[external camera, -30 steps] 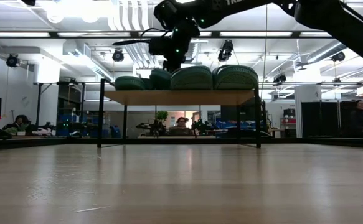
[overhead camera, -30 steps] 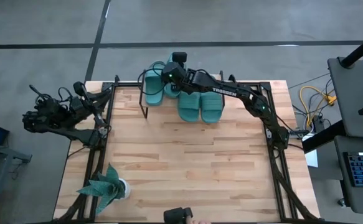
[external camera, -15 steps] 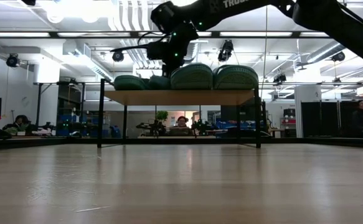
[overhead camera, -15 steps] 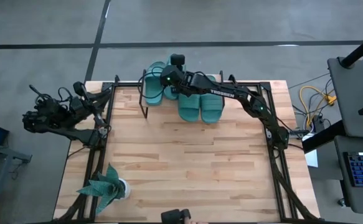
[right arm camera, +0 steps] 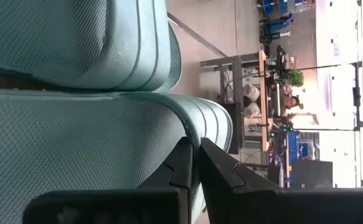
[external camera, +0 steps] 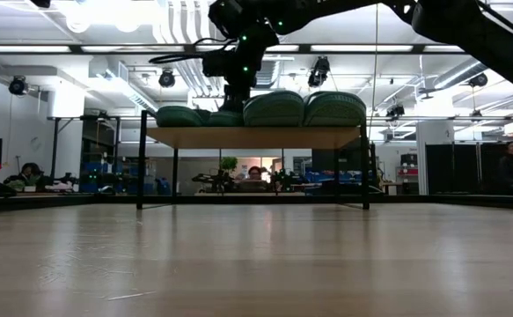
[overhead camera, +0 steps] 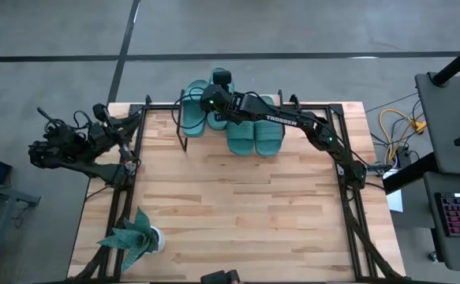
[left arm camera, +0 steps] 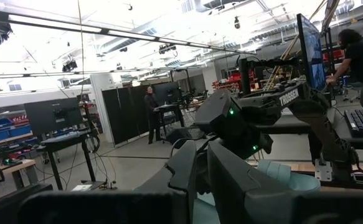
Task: Pick and place slides into the shelf
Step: Put the green slide on the shelf
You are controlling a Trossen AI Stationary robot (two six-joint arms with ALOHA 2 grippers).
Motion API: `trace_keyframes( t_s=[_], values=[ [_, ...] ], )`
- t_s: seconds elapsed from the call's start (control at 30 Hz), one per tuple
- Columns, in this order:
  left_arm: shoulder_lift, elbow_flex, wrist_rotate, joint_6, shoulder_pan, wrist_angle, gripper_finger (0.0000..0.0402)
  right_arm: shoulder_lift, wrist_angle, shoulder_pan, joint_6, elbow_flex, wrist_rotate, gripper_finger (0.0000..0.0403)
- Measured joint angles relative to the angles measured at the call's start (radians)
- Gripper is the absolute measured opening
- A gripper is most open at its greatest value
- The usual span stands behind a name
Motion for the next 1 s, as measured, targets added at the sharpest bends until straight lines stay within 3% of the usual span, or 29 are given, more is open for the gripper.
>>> trace_keyframes(
  t_s=[0.57, 1.0],
  values=[
    [0.000, 0.000, 0.000, 0.000, 0.000, 0.000, 0.0027, 0.000, -0.021, 0.000, 0.013, 0.021, -0.056, 0.0012],
    [0.000, 0.000, 0.000, 0.000, 0.000, 0.000, 0.0027, 0.000, -0.086, 0.001, 0.068, 0.057, -0.122, 0.0048]
  ],
)
